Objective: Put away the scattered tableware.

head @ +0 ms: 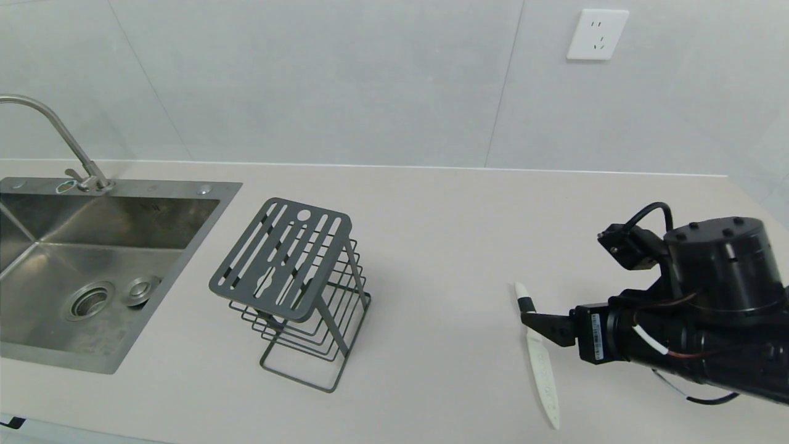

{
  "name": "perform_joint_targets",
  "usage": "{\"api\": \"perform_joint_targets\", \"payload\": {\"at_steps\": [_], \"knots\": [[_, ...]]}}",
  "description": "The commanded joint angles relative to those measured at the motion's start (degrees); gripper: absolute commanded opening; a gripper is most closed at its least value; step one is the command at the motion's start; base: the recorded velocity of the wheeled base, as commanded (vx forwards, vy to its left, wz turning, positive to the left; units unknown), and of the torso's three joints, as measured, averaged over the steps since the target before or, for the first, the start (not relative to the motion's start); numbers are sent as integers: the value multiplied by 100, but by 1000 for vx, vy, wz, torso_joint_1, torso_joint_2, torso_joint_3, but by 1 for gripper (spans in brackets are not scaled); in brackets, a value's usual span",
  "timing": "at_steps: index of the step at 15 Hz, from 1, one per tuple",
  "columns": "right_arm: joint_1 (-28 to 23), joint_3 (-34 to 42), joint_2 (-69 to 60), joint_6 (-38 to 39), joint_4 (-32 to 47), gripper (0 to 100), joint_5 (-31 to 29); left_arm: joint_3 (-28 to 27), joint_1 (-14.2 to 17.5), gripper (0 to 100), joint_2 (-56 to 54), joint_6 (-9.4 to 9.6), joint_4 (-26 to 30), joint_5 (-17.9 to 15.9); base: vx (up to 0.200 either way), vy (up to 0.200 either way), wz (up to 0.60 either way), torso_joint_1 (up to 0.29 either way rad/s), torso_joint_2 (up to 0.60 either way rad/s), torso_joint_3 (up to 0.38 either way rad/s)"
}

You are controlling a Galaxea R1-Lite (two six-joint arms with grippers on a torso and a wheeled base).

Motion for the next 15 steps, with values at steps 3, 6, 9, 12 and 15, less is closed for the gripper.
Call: {"api": "perform_joint_targets", "payload": {"at_steps": [3, 6, 9, 12, 15], "knots": [[94, -144, 533, -58, 52, 100, -342, 0, 1, 100, 7, -3, -1, 0, 0, 0, 0, 0, 0, 0], [112, -205, 964, -278, 34, 100, -764, 0, 1, 100, 7, -12, -1, 0, 0, 0, 0, 0, 0, 0], [121, -126, 1157, -260, 34, 100, -843, 0, 1, 100, 7, -12, -1, 0, 0, 0, 0, 0, 0, 0], [173, -214, 1377, -286, 25, 100, -895, 0, 1, 100, 7, -12, -1, 0, 0, 0, 0, 0, 0, 0], [367, -223, 1579, -260, 17, 100, -1018, 0, 1, 100, 7, -12, -1, 0, 0, 0, 0, 0, 0, 0]]}}
